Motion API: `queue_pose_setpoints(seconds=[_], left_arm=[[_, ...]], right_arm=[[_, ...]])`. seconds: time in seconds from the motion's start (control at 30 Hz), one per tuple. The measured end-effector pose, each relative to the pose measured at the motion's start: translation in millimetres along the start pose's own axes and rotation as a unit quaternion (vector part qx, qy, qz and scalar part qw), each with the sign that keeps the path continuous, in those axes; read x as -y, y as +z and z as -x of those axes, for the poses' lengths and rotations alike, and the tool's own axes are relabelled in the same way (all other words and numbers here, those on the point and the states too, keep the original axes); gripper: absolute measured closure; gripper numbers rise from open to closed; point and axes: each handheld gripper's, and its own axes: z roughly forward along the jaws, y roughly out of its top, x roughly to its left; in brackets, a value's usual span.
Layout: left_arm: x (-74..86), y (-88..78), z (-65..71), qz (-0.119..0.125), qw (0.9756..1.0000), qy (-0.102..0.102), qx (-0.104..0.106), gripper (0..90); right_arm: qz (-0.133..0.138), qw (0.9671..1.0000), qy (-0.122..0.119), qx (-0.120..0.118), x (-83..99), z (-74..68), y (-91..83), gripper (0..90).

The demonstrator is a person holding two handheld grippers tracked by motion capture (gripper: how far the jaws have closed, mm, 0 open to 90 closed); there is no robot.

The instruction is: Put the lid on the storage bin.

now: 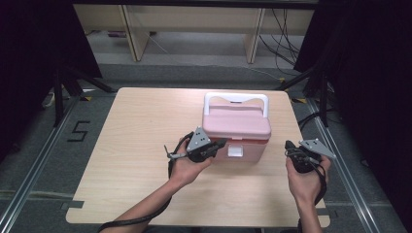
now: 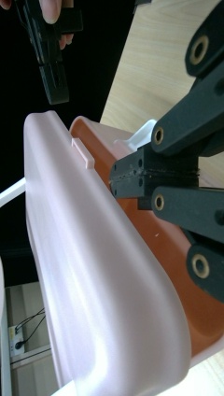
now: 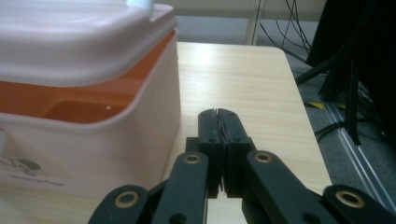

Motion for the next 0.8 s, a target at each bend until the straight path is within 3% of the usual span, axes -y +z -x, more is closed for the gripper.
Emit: queue_pose_setpoints(seconds=[0.07, 0.1, 0.13, 0.2, 0.27, 0.3, 0.33, 0.4, 0.6, 0.63, 0.77, 0.8], left_arm=[[-0.2, -2.0, -0.2, 0.0, 1.0, 0.001, 0.0, 90.0], [-0.3, -2.9, -0.1, 0.001, 1.0, -0.001, -0.001, 89.9], [-0.5, -4.1, -0.2, -0.001, 1.0, 0.003, -0.001, 90.0], [0.4, -6.4, 0.6, -0.003, 1.0, 0.004, 0.001, 90.0], [1.2, -8.6, 0.5, -0.006, 1.0, 0.007, 0.002, 90.0], [1.7, -9.8, 0.4, -0.006, 1.0, 0.006, 0.002, 90.0], [2.2, -11.2, 0.0, -0.006, 1.0, 0.007, 0.002, 89.9], [3.1, -13.7, -1.3, -0.006, 0.9999, 0.009, 0.002, 89.9], [4.7, -26.4, -8.5, -0.009, 0.9999, 0.01, -0.008, 89.9], [4.9, -28.8, -10.0, -0.009, 0.9999, 0.013, -0.007, 89.8], [6.0, -38.3, -15.4, -0.008, 0.9997, 0.016, -0.015, 89.7], [6.4, -40.6, -16.9, -0.008, 0.9997, 0.016, -0.017, 89.6]], right_arm=[[-0.006, 0.9998, 0.016, 0.009, 3.6, 0.9, -1.3, 89.4], [-0.006, 0.9999, 0.006, 0.007, 5.3, 4.2, -0.7, 89.4], [-0.008, 0.9998, 0.019, 0.007, 6.9, 3.4, -1.1, 89.3], [-0.008, 0.9999, 0.002, 0.012, 9.2, 7.5, -1.6, 89.4], [-0.01, 0.9998, 0.013, 0.009, 11.0, 6.5, -1.1, 89.4], [-0.014, 0.9994, 0.031, 0.008, 11.9, 4.0, -1.3, 89.4], [-0.011, 0.9998, 0.01, 0.01, 12.6, 7.0, -0.9, 89.4], [-0.014, 0.9998, 0.01, 0.01, 14.0, 6.8, 0.0, 89.4], [-0.02, 0.9995, 0.023, -0.004, 19.7, 5.7, 0.3, 88.2], [-0.016, 0.9998, 0.014, -0.006, 21.9, 7.4, 2.6, 88.1], [-0.024, 0.9995, 0.019, -0.012, 27.8, 8.9, 2.4, 87.0], [-0.03, 0.9988, 0.037, -0.008, 29.1, 6.5, 1.3, 86.4]])
